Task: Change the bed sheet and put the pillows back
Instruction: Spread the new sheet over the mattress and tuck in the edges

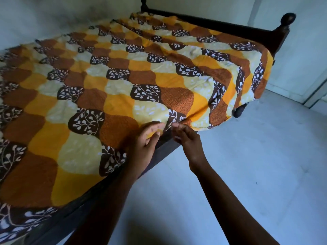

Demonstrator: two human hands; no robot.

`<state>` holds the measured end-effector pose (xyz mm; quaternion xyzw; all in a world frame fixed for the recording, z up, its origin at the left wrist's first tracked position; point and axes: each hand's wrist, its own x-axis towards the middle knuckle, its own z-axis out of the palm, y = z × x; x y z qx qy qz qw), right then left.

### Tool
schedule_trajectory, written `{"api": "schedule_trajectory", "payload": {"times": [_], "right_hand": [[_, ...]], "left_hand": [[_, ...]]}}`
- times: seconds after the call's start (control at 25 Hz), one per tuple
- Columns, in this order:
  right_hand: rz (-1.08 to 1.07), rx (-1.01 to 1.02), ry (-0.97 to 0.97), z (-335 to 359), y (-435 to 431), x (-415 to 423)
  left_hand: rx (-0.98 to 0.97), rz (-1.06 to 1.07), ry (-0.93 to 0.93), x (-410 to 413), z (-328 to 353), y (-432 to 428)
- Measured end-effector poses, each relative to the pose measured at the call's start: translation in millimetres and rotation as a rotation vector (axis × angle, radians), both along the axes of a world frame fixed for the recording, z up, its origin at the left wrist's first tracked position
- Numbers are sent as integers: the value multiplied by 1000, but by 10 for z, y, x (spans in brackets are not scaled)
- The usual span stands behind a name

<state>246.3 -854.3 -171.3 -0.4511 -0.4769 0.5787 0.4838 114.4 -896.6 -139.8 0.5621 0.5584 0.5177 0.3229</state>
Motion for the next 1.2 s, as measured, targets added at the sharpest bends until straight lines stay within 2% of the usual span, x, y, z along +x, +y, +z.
{"api": "schedule_trajectory", "payload": {"times": [0.08, 0.12, 0.2, 0.32, 0.44, 0.68, 0.92, 1.08, 1.2], "right_hand": [[66, 247, -188, 196, 91, -234], [92, 393, -303, 275, 184, -367], [169, 674, -609, 360, 399, -687], [293, 824, -1035, 284, 683, -1135], [318, 806, -1263, 113, 742, -1279], [209, 835, -1297, -20, 655, -1296], [94, 940, -1227, -211, 693, -1320], [111, 931, -1190, -290, 701, -1325], [191, 859, -1210, -235, 704, -1348]], "left_hand": [[160, 7, 436, -445, 195, 55], [153, 25, 628, -685, 287, 85], [41, 69, 893, -1153, 359, 125], [-77, 24, 1088, -1665, 171, 172], [-76, -47, 1139, -1820, -144, 168], [-20, 26, 1140, -1798, -251, 136], [-2, 70, 1201, -1799, -356, 150], [11, 88, 1248, -1789, -464, 111], [-98, 31, 1286, -1792, -424, 107]]}}
